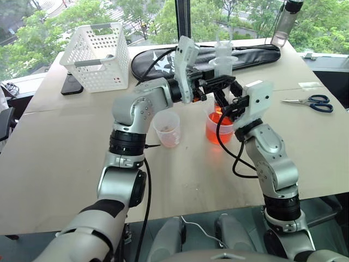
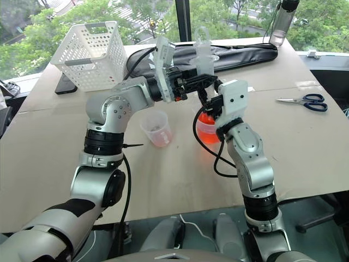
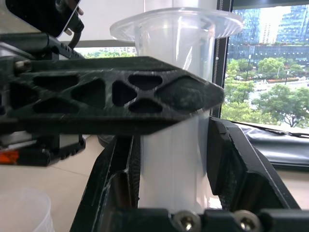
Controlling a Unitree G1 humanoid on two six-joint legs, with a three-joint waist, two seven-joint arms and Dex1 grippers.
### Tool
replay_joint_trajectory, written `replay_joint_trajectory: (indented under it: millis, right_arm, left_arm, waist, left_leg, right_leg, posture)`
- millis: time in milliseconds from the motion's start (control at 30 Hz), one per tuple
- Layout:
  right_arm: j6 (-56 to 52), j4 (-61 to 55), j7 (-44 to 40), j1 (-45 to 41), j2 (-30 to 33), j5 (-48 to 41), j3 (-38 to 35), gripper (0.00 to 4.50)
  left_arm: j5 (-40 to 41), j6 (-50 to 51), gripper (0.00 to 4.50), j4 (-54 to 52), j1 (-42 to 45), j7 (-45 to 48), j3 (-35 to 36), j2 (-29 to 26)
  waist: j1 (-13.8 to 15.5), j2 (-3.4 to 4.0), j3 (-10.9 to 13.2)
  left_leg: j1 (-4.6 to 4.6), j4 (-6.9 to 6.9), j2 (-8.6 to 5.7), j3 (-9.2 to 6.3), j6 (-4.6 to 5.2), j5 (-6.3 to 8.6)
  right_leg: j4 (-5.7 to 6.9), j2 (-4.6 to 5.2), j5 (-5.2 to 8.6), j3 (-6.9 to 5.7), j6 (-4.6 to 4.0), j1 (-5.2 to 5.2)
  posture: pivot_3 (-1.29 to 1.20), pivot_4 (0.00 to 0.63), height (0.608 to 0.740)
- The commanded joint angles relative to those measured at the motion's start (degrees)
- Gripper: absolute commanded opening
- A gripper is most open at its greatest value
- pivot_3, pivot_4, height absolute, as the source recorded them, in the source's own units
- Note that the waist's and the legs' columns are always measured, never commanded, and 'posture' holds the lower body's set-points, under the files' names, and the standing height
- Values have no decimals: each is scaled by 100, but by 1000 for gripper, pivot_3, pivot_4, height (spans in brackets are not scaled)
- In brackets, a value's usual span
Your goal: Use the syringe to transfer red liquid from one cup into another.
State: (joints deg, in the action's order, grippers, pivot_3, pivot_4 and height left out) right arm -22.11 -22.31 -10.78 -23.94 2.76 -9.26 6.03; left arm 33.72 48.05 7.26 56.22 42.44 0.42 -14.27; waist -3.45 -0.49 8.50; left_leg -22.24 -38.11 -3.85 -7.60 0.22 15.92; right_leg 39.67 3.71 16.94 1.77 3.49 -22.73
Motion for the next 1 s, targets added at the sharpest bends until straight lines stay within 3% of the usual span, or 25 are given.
replay_joint_trajectory:
  millis: [33,133,333,667,1000]
  right_arm:
    - [123,-389,17,-95,-54,-77,-25,1425]
    - [80,-401,14,-72,-26,-78,-38,1425]
    - [-270,-584,-203,0,222,-335,-157,4414]
    - [-1115,-1400,-851,478,1405,-1163,-961,4467]
    - [-1343,-1360,-916,362,1884,-1567,-1397,4467]
  left_arm:
    - [38,-72,1749,-140,98,51,7,6]
    - [27,-101,1749,-130,78,58,19,-15]
    - [21,-238,1529,-91,142,177,76,-98]
    - [-144,-579,1529,-72,100,426,19,-306]
    - [504,43,1529,509,565,-239,1096,-316]
  waist:
    - [2,0,0]
    - [5,0,0]
    - [9,0,0]
    - [107,-2,2]
    - [105,-8,5]
  left_leg:
    - [0,0,0,0,0,0]
    - [0,0,0,1,0,0]
    - [-1,1,0,0,0,0]
    - [-3,4,0,-1,1,1]
    - [-8,1,0,-2,2,1]
  right_leg:
    - [0,0,0,0,0,0]
    - [-1,1,0,0,0,0]
    - [-3,1,0,0,0,0]
    - [-11,0,0,-3,0,1]
    - [-15,1,0,-5,0,1]
  posture:
    - [0,150,740]
    - [0,150,740]
    - [0,150,740]
    - [0,150,740]
    - [0,150,740]
